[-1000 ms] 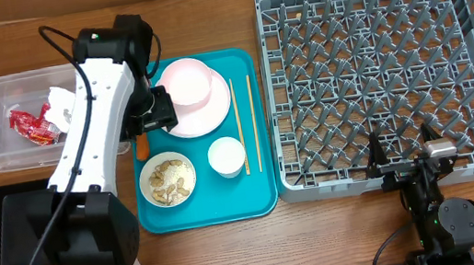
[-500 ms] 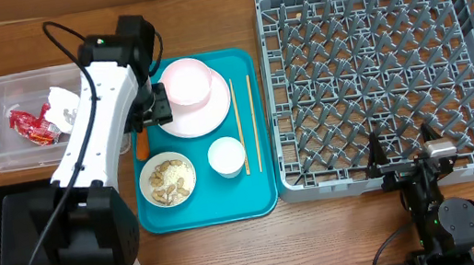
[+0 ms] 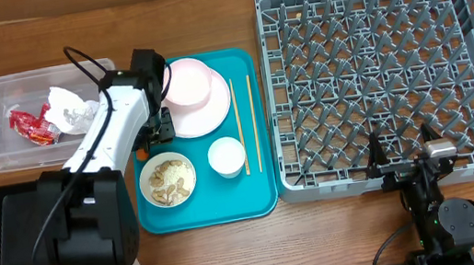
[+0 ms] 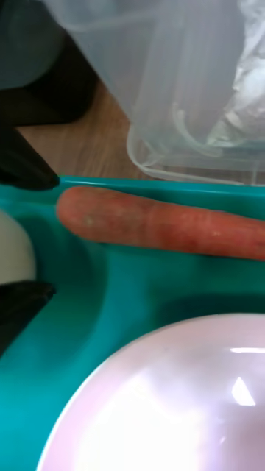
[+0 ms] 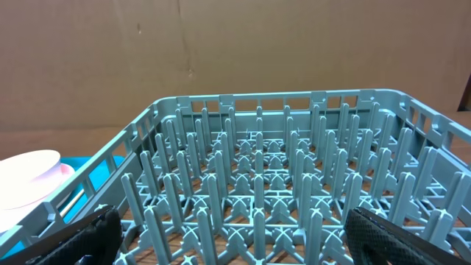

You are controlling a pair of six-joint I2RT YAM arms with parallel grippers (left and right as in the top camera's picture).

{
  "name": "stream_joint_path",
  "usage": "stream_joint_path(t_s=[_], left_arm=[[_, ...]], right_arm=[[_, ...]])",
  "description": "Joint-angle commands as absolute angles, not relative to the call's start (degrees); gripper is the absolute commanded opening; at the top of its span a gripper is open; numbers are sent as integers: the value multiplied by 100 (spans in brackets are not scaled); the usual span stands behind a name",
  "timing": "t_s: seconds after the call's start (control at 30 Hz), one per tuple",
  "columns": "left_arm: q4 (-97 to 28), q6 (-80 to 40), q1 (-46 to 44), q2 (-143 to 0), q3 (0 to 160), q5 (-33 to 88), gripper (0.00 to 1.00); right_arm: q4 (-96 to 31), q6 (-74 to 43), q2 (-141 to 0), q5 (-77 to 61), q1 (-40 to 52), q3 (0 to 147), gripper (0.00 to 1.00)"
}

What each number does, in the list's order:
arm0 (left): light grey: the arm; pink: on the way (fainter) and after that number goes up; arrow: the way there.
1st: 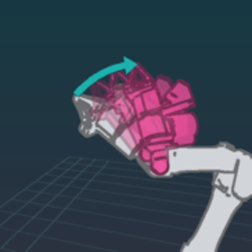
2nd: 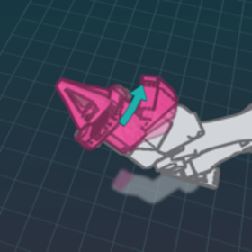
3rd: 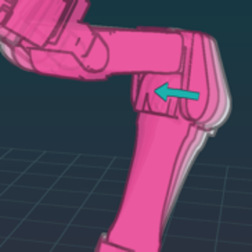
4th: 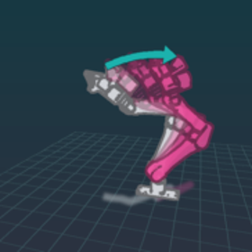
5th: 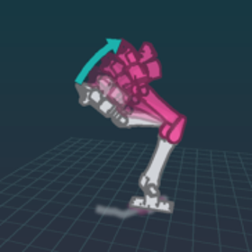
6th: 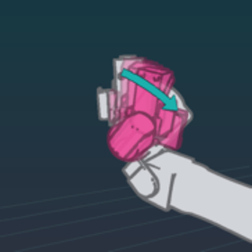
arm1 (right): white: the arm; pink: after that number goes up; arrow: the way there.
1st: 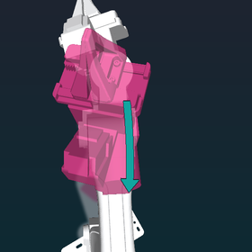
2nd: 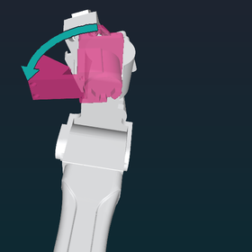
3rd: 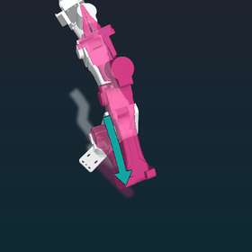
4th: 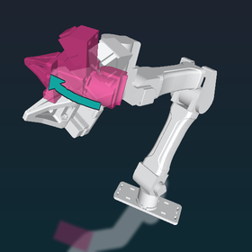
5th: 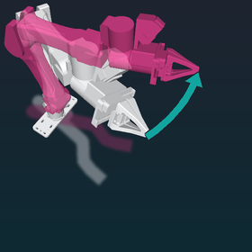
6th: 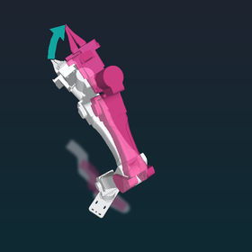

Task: Sort waste into correct bins and load items into the dishwasher
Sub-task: 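Lower the left gripper and grasp the orange carrot lengthwise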

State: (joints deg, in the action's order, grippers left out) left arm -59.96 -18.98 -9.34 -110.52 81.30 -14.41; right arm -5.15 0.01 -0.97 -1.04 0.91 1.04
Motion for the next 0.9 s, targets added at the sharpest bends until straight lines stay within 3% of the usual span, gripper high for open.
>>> stream_joint_path(t_s=[0.0,0.2,0.87], left_arm=[[-5830,-1621,-823,-10986,7933,-1610,38],[-5505,-1531,-681,-10989,7782,-1614,48],[-4515,-1522,-624,-11037,7301,-1527,49]], right_arm=[[-484,25,-93,-56,132,47,100],[-484,25,-93,-56,132,47,100],[-484,25,-93,-56,132,47,100]])
